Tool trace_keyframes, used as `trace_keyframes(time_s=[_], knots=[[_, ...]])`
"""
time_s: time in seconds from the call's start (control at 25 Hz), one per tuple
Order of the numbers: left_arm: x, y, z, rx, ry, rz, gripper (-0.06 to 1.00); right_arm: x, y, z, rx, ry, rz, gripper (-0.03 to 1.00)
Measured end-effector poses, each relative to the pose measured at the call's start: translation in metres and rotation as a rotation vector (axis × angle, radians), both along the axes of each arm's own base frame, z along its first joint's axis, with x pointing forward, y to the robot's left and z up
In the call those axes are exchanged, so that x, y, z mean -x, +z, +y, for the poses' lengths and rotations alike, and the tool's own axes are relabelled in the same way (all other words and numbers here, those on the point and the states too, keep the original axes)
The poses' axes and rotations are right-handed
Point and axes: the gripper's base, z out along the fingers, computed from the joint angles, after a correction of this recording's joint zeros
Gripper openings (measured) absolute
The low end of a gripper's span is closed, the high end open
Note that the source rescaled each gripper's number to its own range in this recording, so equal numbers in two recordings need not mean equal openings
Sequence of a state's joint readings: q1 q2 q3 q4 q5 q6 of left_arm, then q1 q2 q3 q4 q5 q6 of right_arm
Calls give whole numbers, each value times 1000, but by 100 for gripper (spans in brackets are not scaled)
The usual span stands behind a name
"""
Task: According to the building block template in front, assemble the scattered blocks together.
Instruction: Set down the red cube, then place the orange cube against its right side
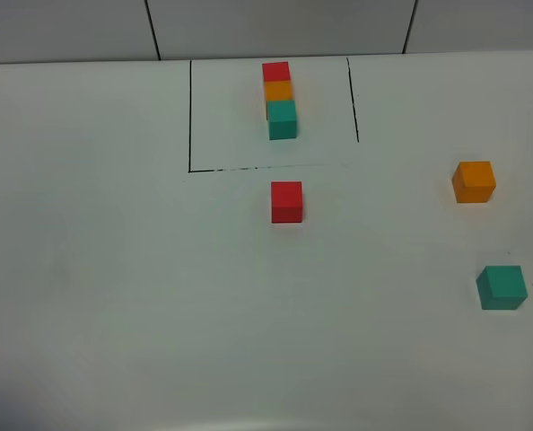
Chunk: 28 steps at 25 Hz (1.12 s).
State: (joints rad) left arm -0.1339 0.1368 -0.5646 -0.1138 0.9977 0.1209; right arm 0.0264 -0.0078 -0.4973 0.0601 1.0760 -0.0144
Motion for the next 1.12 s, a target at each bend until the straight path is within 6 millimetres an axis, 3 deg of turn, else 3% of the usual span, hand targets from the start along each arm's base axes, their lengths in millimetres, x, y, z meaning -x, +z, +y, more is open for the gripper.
trace_keyframes(time_s=[0.24,0.52,1.12], knots=[[18,-14,2,6,-3,-61,81,0,0,0,0,0,0,72],[18,-20,2,4,-4,-29,76,0,0,0,0,1,0,72],[18,-20,1,6,63,-29,46,0,0,0,-1,1,0,72]])
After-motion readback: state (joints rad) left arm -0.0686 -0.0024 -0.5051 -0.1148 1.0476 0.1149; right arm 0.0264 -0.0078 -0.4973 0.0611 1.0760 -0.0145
